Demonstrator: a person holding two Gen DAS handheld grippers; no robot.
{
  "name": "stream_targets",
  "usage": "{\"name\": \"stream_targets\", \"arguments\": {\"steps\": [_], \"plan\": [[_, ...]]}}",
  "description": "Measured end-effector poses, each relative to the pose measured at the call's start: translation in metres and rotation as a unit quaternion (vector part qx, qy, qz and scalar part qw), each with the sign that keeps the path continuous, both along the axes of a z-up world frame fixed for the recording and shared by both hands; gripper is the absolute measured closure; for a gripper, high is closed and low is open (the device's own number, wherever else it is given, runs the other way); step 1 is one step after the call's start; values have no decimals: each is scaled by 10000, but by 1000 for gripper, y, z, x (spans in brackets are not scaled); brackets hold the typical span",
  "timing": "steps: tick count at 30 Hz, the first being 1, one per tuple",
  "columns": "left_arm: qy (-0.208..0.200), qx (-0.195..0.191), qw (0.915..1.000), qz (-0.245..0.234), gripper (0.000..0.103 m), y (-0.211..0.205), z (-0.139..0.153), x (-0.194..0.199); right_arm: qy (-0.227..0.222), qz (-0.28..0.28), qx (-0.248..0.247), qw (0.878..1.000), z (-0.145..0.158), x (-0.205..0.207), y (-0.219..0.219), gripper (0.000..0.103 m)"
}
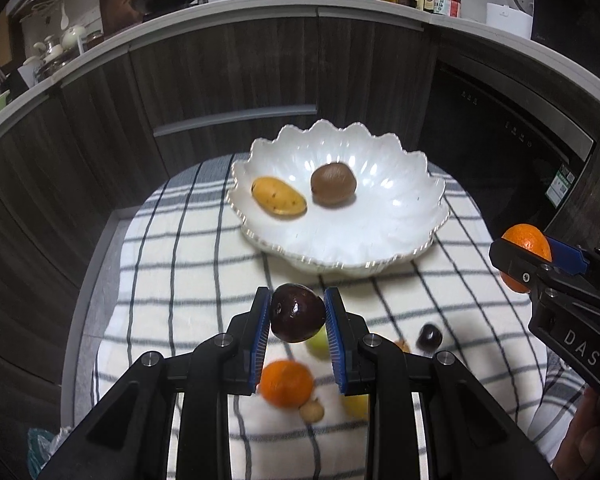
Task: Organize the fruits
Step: 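Carry the dark plum and mandarin over the white bowl with both tools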
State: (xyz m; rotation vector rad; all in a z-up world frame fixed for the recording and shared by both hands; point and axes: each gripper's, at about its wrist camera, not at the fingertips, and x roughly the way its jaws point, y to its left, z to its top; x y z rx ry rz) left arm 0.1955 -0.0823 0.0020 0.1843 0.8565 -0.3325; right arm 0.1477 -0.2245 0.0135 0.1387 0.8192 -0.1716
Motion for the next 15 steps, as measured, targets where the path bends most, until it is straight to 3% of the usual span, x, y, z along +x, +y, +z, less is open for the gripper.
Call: {"name": "stream_targets", "arguments": {"steps": [9,15], "plan": [[-91,-14,9999,-143,76,-20,14,38,-164,-38,-77,9998,16,35,-19,57],[-55,-23,9998,-196,76,-31,8,67,-181,-62,-119,9997,16,63,-29,57]]}}
